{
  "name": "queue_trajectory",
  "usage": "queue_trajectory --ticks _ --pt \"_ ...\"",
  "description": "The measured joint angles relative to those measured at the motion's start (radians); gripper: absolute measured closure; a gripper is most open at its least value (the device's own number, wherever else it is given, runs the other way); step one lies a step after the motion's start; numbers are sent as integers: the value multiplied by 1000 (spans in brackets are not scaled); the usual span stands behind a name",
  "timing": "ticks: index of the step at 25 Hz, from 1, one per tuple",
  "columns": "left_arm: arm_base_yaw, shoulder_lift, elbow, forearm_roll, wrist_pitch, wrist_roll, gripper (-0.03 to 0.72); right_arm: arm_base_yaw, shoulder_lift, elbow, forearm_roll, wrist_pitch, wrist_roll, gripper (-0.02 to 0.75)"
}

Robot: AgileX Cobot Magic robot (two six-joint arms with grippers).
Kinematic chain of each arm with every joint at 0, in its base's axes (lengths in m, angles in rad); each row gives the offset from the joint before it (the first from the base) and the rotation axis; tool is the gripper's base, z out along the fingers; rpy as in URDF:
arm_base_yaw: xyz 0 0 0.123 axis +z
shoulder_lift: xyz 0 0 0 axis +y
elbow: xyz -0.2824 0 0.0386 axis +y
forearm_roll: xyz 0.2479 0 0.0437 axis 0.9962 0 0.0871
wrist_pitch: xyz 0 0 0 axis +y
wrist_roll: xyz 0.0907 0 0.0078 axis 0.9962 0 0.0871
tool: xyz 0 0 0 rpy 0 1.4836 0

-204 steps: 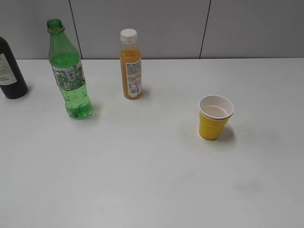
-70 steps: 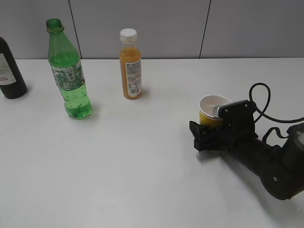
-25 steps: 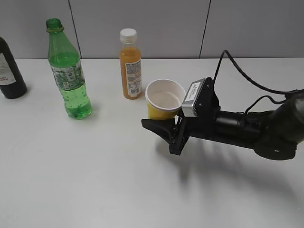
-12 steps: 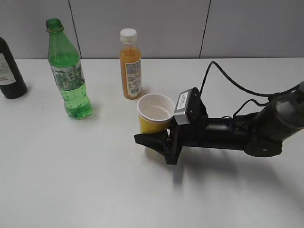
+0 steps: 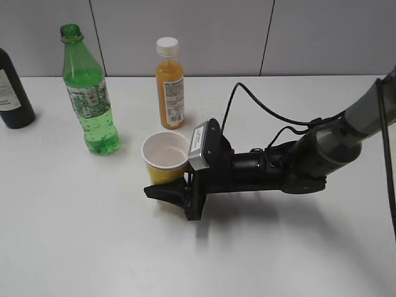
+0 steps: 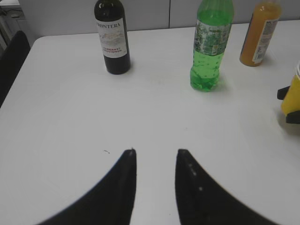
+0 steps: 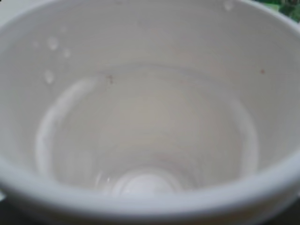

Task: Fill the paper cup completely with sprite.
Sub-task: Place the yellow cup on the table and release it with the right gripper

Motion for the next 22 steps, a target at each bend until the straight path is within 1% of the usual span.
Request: queue_trajectory --ticks 8,14,17,19,20,22 --pt "0 0 0 0 0 0 455 0 54 -40 -71 42 42 279" --pt "0 0 0 0 0 0 454 0 57 -47 -83 70 44 276" --pt "0 0 0 0 0 0 452 0 57 -47 -83 79 44 237" --pt "0 0 0 0 0 0 451 0 57 -47 -83 84 44 200" --pt "0 0 0 0 0 0 452 0 57 -48 -82 94 46 169" --pt "0 0 0 0 0 0 452 0 57 -48 -81 100 48 155"
